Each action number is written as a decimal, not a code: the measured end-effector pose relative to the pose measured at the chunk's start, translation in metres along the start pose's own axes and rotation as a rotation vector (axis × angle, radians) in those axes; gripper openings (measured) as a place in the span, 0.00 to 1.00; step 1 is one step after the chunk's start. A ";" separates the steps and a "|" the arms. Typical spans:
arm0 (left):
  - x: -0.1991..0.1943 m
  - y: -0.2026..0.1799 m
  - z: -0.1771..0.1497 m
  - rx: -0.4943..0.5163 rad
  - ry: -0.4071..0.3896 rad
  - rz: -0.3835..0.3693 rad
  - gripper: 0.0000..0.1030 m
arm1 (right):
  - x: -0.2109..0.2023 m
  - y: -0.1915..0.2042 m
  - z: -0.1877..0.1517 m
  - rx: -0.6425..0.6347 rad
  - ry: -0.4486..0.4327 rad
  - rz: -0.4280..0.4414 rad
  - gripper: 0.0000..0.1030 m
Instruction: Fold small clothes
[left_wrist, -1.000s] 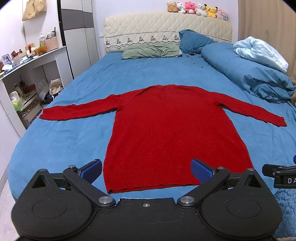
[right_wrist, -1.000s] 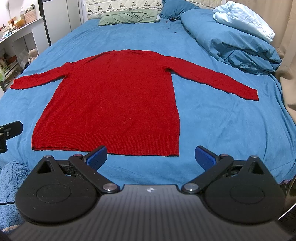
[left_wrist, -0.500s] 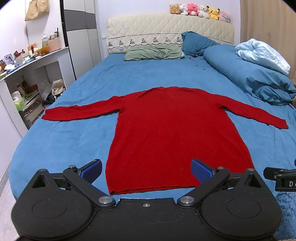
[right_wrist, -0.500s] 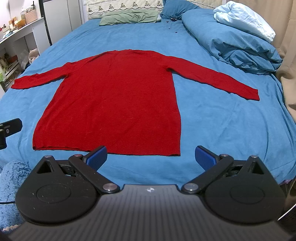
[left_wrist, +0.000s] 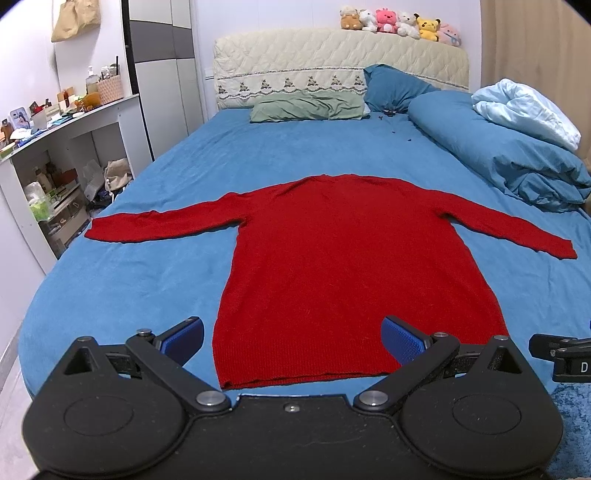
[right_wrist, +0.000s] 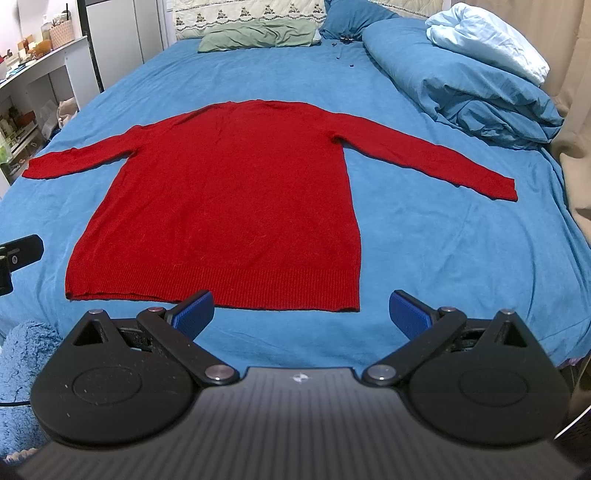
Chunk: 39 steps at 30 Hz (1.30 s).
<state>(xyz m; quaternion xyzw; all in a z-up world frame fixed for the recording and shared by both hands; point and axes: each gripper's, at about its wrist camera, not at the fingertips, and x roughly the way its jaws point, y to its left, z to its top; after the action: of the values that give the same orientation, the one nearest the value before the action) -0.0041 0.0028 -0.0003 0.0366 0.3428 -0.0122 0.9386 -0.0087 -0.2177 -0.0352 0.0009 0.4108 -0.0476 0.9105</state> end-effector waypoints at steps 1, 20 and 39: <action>0.000 0.000 0.000 0.000 0.000 0.001 1.00 | -0.001 0.000 0.000 0.000 0.000 0.001 1.00; -0.001 0.000 0.001 -0.011 -0.006 0.006 1.00 | -0.002 0.003 0.001 -0.007 -0.002 0.000 1.00; -0.005 -0.006 0.033 -0.017 -0.071 -0.024 1.00 | -0.009 -0.011 0.018 0.026 -0.050 0.002 1.00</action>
<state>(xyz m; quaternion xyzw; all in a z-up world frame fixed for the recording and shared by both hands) 0.0131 -0.0062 0.0280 0.0239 0.3095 -0.0216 0.9503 -0.0020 -0.2287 -0.0163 0.0117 0.3871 -0.0520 0.9205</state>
